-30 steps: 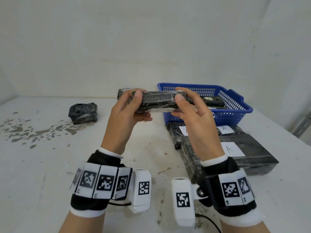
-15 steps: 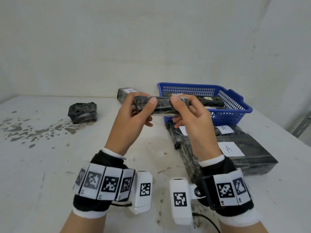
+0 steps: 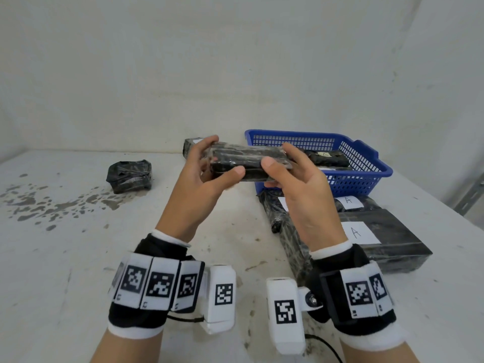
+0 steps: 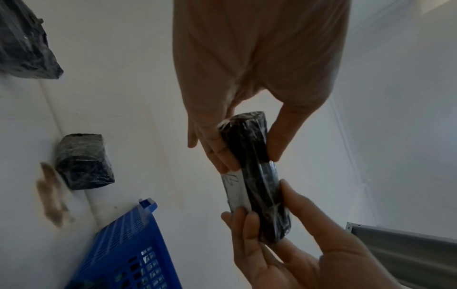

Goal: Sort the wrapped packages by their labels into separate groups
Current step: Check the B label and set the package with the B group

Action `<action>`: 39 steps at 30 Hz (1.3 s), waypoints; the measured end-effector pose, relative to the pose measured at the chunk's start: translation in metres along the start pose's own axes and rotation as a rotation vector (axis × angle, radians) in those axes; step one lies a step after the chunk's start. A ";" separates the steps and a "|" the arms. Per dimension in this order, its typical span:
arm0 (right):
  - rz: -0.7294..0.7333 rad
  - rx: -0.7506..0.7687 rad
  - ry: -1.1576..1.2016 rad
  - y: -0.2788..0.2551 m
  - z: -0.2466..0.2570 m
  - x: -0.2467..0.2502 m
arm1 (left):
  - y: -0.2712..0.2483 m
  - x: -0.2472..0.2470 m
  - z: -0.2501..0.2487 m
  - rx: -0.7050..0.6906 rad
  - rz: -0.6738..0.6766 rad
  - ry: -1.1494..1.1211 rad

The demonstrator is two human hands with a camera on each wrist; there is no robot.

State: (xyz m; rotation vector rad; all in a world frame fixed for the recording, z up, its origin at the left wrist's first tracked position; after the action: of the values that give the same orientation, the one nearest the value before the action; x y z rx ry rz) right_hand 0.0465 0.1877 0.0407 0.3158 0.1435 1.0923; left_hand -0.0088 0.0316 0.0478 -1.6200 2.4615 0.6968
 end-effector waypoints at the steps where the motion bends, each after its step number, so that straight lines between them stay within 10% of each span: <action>1: 0.008 -0.014 0.036 0.000 0.000 0.001 | -0.001 -0.001 -0.001 0.003 0.014 -0.010; 39: 0.012 0.093 0.001 -0.004 0.011 0.002 | -0.002 -0.006 -0.001 -0.007 0.000 -0.077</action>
State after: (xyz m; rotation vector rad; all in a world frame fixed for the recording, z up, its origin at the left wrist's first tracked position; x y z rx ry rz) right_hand 0.0540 0.1858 0.0495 0.4000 0.1940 1.0993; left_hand -0.0040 0.0357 0.0501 -1.5649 2.4087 0.7535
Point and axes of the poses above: each hand's wrist, its own y-axis towards the middle knuckle, its own x-axis out of the back of the hand, z = x × y, the point moved 5 cm from there along y, towards the middle knuckle, and after that the axes turned 13 degrees about -y, right-handed, at the moved point
